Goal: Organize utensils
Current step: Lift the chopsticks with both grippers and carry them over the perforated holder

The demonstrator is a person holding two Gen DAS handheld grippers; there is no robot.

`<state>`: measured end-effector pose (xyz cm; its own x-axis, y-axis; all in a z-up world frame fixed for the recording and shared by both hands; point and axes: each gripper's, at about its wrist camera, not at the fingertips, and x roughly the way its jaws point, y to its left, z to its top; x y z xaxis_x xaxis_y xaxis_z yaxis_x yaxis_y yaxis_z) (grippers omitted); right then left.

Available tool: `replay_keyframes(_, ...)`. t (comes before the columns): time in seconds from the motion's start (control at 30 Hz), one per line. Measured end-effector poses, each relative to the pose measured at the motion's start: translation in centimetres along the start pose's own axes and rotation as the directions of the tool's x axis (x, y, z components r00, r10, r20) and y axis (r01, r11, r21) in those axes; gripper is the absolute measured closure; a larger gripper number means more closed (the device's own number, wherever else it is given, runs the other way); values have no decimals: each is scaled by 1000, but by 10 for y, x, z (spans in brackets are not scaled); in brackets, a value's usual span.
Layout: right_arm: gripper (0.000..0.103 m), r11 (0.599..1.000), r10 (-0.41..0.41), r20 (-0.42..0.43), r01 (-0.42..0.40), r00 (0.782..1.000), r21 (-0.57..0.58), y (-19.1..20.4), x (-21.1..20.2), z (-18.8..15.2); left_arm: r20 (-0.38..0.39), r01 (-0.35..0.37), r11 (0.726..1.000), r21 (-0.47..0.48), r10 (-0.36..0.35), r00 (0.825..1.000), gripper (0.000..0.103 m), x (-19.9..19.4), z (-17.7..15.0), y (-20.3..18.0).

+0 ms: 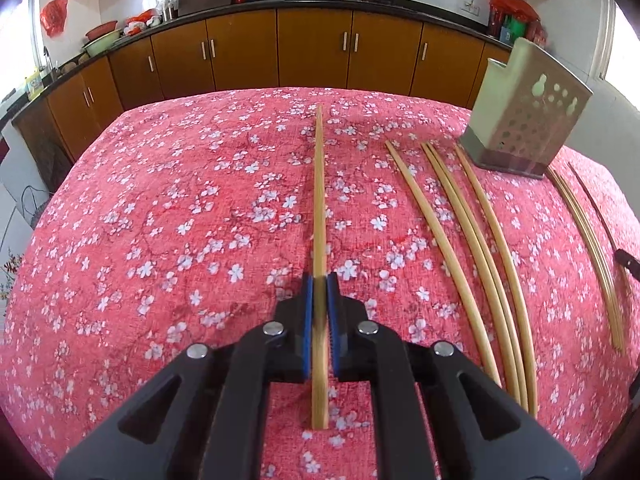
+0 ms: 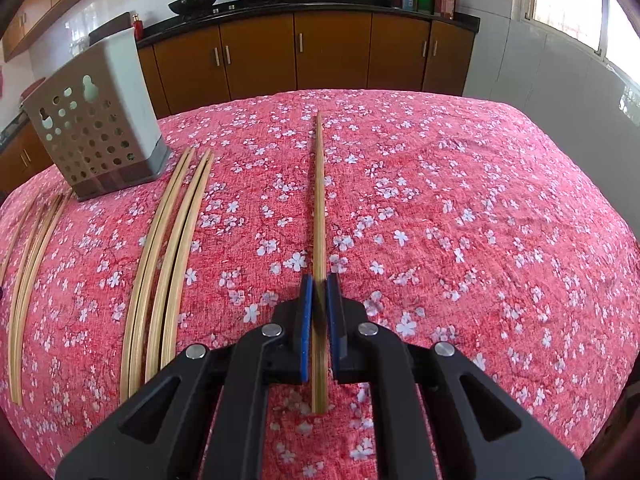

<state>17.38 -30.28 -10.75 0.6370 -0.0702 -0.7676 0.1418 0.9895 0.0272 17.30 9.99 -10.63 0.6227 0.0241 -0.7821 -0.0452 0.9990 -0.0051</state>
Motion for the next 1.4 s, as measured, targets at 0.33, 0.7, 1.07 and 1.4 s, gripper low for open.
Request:
replay_keyframes(0.33, 95, 1000, 5, 206, -8, 979, 14, -6, -71, 33, 163, 32, 999, 5, -32, 986, 94, -66, 28, 1)
replay_keyframes(0.7, 95, 999, 31, 362, -39, 931, 14, -4, -117, 70, 380, 22, 998, -53, 0, 925, 95, -134, 83, 3)
replay_keyframes(1.07, 95, 983, 156, 546, -182, 823, -7, 18, -186, 139, 534, 106, 993, -49, -64, 843, 95, -193, 146, -19)
replay_keyframes(1.4, 95, 945, 284, 670, -317, 686, -76, 69, -209, 173, 633, 256, 966, 37, -221, 742, 95, -207, 177, -89)
